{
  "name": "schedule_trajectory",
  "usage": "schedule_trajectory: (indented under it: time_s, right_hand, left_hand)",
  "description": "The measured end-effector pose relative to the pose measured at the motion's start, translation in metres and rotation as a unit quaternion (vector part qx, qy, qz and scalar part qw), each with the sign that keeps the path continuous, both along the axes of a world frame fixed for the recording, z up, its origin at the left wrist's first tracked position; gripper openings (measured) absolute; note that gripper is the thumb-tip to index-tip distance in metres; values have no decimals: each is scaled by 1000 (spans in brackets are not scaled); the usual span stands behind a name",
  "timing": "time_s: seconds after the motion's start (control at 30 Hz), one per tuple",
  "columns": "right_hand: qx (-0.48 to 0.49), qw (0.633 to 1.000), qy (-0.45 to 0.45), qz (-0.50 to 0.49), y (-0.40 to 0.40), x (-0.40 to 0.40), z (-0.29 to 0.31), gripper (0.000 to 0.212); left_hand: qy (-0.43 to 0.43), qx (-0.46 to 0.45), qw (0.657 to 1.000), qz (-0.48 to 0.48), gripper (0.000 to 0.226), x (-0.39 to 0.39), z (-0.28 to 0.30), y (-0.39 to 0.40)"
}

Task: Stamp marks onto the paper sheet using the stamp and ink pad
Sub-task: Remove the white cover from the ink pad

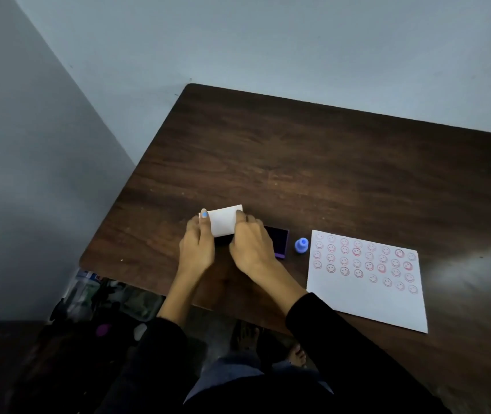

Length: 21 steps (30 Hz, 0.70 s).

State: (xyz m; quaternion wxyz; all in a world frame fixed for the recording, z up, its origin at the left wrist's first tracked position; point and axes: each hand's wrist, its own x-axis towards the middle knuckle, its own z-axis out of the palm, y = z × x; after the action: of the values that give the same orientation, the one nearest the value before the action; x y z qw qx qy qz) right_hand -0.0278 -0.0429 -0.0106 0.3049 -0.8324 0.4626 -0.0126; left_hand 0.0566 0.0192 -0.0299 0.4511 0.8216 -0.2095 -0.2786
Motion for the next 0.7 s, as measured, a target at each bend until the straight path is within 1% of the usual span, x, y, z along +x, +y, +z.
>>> schedule_trajectory:
  time_s: [0.17,0.27,0.37,0.43,0.53,0.63,0.7]
  right_hand:
    - [-6,999,3,50,13,13,-20,62]
    - [-15,997,31,76,14,17,-32,64]
    - [-21,996,33,83,13,16,-35,64]
    - [-22,998,6,67,9,13,-33,62]
    - [-52,997,-48,6,-9,-1,-21,54]
    - [-70,993,-71,-64,-38,-29,-6,45]
    - [-53,992,-54,-99,-55,-54,2,42]
  left_hand:
    - [-7,18,1000,23,54,9,-9,19]
    - [-12,33,999,18,55,10,-11,22]
    - [-24,52,998,12,56,9,-12,21]
    - [-46,74,996,2,58,8,-11,17]
    - [-98,96,990,-19,63,0,-5,4]
    - [-117,60,989,-65,59,-15,3,-16]
    - [-137,41,984,-110,54,-28,6,-30]
